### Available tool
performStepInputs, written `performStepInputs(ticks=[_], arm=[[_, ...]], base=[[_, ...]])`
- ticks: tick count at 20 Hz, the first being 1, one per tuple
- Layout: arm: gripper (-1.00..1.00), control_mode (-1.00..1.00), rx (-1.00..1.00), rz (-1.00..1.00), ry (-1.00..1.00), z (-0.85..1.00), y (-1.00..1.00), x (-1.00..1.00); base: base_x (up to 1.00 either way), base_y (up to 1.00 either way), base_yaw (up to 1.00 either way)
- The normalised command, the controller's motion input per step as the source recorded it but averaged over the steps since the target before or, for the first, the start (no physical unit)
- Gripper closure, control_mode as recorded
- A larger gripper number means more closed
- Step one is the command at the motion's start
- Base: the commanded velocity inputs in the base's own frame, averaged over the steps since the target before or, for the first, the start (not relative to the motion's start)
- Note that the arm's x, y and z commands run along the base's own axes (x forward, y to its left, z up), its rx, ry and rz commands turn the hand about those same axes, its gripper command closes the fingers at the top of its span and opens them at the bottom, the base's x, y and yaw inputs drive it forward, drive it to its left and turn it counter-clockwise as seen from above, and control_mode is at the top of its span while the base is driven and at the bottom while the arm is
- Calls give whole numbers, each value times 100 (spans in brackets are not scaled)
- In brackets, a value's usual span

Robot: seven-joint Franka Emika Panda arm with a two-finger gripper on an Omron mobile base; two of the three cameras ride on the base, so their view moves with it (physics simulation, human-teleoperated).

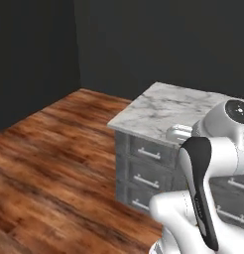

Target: Pick up the apple and kiwi from the fridge and place one fruit on each plate on the dining counter.

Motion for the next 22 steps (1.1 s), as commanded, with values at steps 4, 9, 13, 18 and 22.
performStepInputs(ticks=[4, 9, 13, 18, 22], arm=[[100, 100, 0, 0, 0, 0, 0, 0], [100, 100, 0, 0, 0, 0, 0, 0], [100, 100, 0, 0, 0, 0, 0, 0], [100, 100, 0, 0, 0, 0, 0, 0], [100, 100, 0, 0, 0, 0, 0, 0]], base=[[0, -45, -46], [0, -55, -42], [9, 19, -36], [24, 99, -32], [23, 100, -36]])
